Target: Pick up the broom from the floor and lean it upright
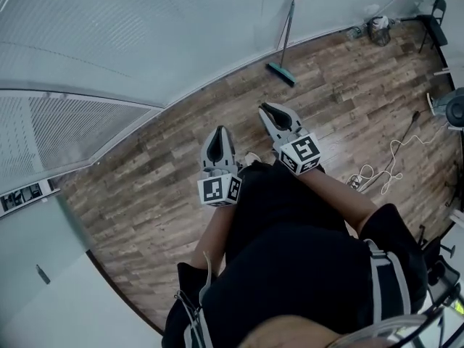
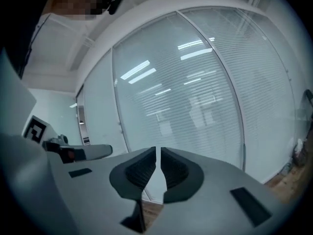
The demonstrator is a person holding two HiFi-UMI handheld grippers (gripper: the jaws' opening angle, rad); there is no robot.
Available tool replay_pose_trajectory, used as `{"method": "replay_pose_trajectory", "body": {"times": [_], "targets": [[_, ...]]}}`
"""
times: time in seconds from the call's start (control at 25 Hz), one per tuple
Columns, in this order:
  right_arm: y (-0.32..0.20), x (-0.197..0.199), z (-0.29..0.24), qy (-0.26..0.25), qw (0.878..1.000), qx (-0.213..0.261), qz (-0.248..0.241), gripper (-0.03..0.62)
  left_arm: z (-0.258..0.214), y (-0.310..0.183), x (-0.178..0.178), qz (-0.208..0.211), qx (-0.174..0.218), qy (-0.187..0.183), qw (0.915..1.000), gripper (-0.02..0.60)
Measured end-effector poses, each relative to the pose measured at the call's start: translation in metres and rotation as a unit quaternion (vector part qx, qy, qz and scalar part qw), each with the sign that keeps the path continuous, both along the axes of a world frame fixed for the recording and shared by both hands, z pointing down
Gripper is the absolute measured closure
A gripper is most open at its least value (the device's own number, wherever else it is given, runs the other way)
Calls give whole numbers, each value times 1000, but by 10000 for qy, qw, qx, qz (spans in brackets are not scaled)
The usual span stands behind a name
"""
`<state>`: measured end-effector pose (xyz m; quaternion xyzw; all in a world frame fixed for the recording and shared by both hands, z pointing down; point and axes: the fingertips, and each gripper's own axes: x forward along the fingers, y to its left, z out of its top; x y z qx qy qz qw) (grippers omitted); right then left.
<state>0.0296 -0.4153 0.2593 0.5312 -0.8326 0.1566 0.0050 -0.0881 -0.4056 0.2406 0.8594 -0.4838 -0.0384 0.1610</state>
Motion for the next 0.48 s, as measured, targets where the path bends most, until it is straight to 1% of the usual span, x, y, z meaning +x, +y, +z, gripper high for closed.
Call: {"method": "replay_pose_trajectory", "body": {"times": [0.12, 0.2, 0.36, 0.48], "targets": [[15, -21, -38, 62, 9976, 478, -497, 561, -17, 8, -5, -93, 246, -1, 9997, 561], [24, -28, -55, 213, 9951, 679, -683, 570, -26, 15, -1, -140, 390, -19, 9991, 561], [40, -30, -68, 435, 9931, 920, -576, 571, -42, 32, 14, -115, 689, -158, 9974, 561], [46, -31, -73, 669, 9902, 1063, -612, 574, -46, 41, 15, -167, 772, -129, 9968, 561]]}}
